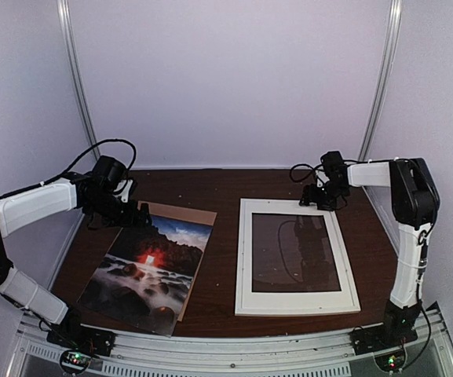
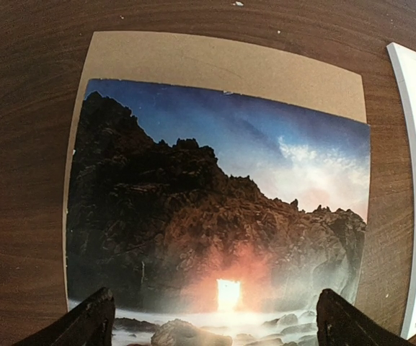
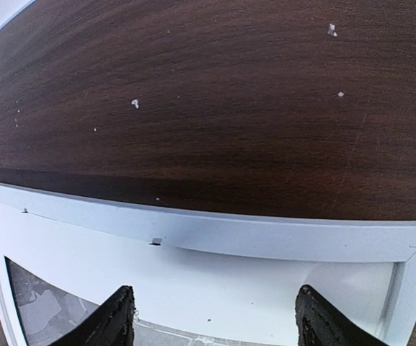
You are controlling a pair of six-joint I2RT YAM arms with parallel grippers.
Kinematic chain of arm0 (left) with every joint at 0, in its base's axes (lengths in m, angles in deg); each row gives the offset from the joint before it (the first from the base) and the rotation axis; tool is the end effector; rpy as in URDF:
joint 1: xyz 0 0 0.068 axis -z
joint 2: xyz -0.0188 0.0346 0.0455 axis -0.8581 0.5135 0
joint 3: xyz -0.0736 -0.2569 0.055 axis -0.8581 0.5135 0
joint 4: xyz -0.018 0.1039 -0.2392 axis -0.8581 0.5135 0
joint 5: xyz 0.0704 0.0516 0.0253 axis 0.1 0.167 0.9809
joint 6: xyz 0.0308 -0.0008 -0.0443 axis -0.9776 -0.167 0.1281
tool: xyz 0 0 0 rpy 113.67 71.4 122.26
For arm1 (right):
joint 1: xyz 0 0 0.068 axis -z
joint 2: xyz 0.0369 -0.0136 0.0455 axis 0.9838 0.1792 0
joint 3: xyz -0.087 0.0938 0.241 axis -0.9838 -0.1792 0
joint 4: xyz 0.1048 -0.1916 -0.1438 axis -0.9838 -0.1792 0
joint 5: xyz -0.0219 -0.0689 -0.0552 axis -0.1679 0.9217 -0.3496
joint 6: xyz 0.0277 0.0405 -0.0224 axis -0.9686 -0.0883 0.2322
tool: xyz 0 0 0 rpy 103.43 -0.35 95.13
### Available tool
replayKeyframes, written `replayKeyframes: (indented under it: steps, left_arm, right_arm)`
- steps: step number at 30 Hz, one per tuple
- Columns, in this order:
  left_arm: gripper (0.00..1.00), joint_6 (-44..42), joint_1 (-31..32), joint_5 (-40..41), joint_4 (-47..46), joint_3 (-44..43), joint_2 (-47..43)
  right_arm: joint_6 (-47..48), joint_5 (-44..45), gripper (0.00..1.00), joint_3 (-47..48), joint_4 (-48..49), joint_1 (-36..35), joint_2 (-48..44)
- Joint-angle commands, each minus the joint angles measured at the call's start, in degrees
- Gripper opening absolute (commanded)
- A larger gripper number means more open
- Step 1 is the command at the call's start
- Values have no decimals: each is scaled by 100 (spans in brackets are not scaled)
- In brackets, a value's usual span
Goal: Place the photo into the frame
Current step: Move the photo to the center of the board.
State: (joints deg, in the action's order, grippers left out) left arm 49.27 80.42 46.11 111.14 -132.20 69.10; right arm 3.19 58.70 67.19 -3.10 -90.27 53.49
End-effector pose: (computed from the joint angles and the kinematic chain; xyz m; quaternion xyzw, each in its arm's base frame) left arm 0.2646 -0.1051 0.2432 -0.0132 0.9639 -0.1226 0.2360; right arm 0.4313 0.0912 0.1604 0.0241 0.9535 0.2034 0.2212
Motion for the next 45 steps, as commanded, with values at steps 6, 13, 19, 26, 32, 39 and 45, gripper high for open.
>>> replayKeyframes:
  steps: [6,13,19,26,32,39,45]
  left_arm:
    - [98,0,-40,-33,-166,-15,-25]
    - [98,9,-40,-36,-166,20,-22]
    - [97,-12,-44,72,-170,75,-82]
    - [98,-102,-49,186,-53,16,-105]
    - [98,-111,-75,189,-47,-20,-43]
    - [98,-125,-221,167,-34,-15,17]
    - [98,-86,-661,-191,-128,75,75]
  right_arm:
    - [-18,367,75,36,-245,-68,244]
    - [-75,299,75,-89,-282,-68,56]
    - [-25,287,77,-218,-286,-72,-383]
    - [24,274,80,-318,-407,-77,-949]
    - [83,186,81,-286,-468,-209,-1132]
    - [66,96,81,-203,-480,-521,-1107]
    - [-1,-56,82,-173,-464,-994,-1127]
